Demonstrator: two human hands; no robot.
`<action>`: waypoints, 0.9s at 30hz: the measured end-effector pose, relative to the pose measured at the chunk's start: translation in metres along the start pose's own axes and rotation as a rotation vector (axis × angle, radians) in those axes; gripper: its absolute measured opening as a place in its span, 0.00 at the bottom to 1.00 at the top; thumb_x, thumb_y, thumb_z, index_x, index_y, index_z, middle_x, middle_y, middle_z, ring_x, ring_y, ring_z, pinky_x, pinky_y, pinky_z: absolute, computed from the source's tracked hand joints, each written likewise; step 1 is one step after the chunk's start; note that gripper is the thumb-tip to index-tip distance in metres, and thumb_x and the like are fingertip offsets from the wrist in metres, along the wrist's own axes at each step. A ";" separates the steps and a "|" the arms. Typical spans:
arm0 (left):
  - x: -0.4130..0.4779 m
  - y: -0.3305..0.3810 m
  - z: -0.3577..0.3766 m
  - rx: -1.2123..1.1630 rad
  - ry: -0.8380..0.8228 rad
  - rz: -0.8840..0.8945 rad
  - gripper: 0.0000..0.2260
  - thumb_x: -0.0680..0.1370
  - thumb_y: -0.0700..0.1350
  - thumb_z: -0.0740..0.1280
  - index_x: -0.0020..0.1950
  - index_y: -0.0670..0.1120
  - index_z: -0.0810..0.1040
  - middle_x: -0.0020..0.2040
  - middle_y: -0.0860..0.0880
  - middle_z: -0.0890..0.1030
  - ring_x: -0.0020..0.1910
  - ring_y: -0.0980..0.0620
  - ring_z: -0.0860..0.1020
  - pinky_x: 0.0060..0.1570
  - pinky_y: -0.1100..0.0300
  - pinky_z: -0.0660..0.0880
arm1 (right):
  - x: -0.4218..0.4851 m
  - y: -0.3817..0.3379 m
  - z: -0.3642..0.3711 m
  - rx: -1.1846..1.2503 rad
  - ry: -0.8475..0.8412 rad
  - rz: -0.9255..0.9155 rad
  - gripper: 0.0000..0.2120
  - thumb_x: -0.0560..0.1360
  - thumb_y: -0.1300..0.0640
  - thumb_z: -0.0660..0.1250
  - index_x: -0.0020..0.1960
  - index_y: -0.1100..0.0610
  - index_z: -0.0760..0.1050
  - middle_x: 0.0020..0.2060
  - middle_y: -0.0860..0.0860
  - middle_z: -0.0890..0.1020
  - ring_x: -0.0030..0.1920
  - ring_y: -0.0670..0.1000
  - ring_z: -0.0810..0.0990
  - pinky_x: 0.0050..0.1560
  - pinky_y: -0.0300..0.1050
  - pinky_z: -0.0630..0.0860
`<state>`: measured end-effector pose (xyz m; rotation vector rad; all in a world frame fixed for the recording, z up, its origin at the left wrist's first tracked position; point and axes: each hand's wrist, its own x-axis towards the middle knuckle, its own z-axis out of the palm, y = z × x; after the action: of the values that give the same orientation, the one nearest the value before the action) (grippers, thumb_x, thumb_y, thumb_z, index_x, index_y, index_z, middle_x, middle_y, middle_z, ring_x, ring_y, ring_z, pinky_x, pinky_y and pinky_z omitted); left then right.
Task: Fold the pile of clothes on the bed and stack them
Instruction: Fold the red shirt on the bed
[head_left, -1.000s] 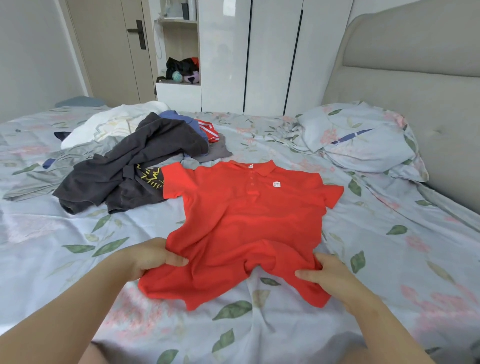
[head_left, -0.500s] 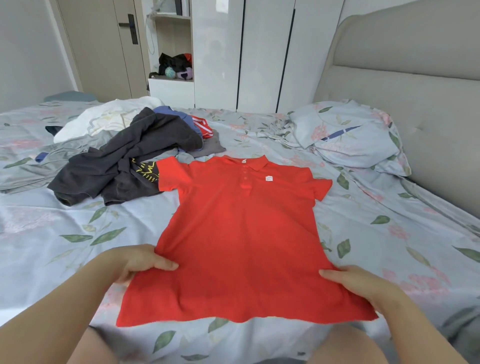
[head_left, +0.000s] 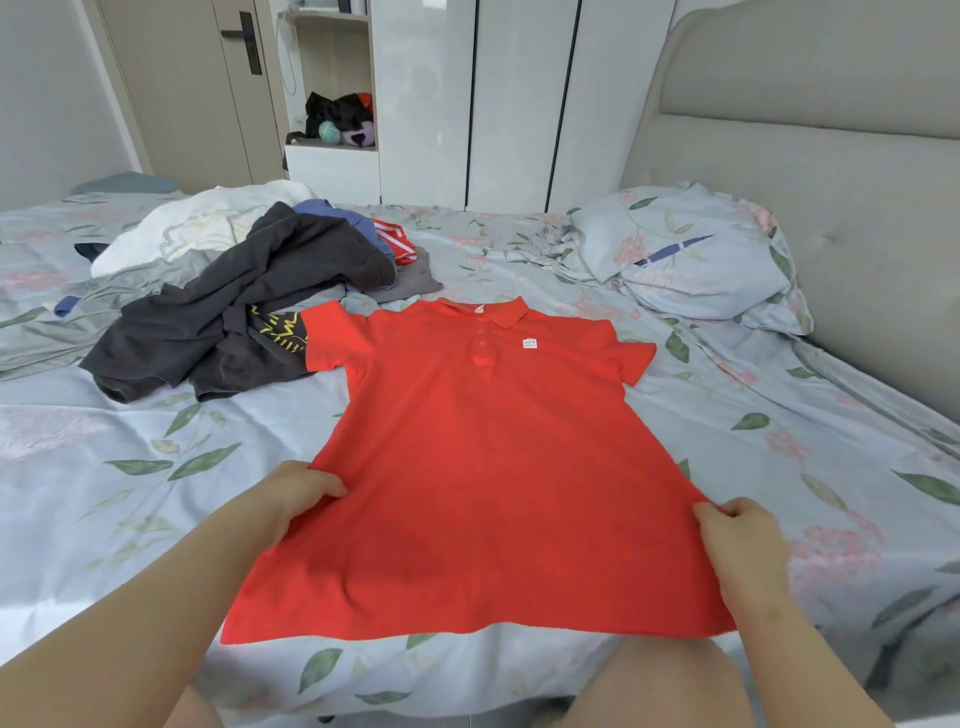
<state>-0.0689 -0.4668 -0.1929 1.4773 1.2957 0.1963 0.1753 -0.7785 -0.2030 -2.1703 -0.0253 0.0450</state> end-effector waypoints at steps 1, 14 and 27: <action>0.001 0.003 0.003 -0.022 -0.010 -0.008 0.14 0.72 0.41 0.72 0.55 0.38 0.78 0.47 0.40 0.81 0.46 0.41 0.79 0.50 0.52 0.75 | -0.002 0.002 0.003 -0.085 -0.070 -0.008 0.07 0.73 0.58 0.65 0.43 0.61 0.71 0.38 0.58 0.77 0.40 0.59 0.74 0.42 0.49 0.68; 0.042 0.010 0.011 -0.084 0.328 0.089 0.11 0.75 0.35 0.66 0.57 0.36 0.78 0.39 0.43 0.76 0.44 0.44 0.74 0.46 0.55 0.71 | 0.047 -0.026 0.040 -0.214 -0.015 -0.038 0.12 0.76 0.62 0.59 0.57 0.60 0.75 0.54 0.60 0.79 0.56 0.62 0.75 0.56 0.53 0.71; 0.098 0.043 0.008 -0.162 0.112 0.055 0.28 0.79 0.59 0.60 0.68 0.39 0.70 0.66 0.43 0.73 0.66 0.43 0.70 0.65 0.55 0.64 | 0.008 -0.093 0.170 -0.657 -0.460 -0.564 0.26 0.80 0.39 0.51 0.76 0.44 0.55 0.77 0.49 0.53 0.77 0.54 0.47 0.73 0.56 0.49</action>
<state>0.0002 -0.3869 -0.2119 1.3803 1.2966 0.4160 0.1761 -0.5854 -0.2223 -2.6668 -1.0353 0.2378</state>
